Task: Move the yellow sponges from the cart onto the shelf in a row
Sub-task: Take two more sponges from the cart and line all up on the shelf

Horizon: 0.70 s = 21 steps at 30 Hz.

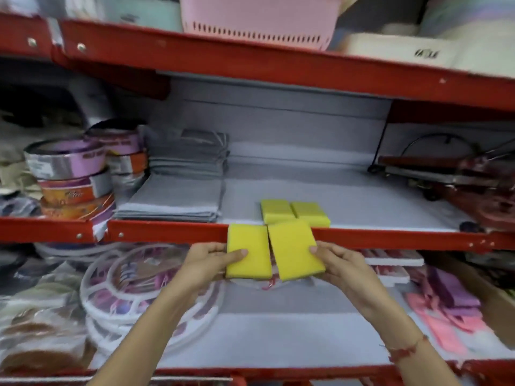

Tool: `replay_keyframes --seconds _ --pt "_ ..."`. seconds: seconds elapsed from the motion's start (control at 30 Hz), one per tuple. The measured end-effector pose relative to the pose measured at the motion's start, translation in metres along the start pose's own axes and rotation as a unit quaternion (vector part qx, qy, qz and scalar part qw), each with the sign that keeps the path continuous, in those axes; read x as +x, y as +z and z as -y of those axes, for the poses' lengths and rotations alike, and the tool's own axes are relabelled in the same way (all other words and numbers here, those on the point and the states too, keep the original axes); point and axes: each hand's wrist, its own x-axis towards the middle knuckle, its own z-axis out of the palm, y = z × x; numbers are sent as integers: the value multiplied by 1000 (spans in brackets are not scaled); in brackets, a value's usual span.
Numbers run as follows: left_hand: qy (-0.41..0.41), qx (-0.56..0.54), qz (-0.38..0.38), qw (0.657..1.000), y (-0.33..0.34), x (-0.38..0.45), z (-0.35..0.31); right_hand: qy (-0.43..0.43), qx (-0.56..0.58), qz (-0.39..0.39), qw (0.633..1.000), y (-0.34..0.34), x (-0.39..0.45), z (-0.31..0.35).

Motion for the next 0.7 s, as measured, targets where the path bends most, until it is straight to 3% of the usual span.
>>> replay_keyframes --seconds 0.33,0.5,0.7 --pt "58 43 -4 997 129 89 -94 -51 -29 -132 989 -121 90 64" --pt "60 183 -12 981 199 117 -99 -1 -112 -153 982 -170 139 60" --pt "85 334 -10 939 243 122 -96 28 -224 -146 963 -202 165 43"
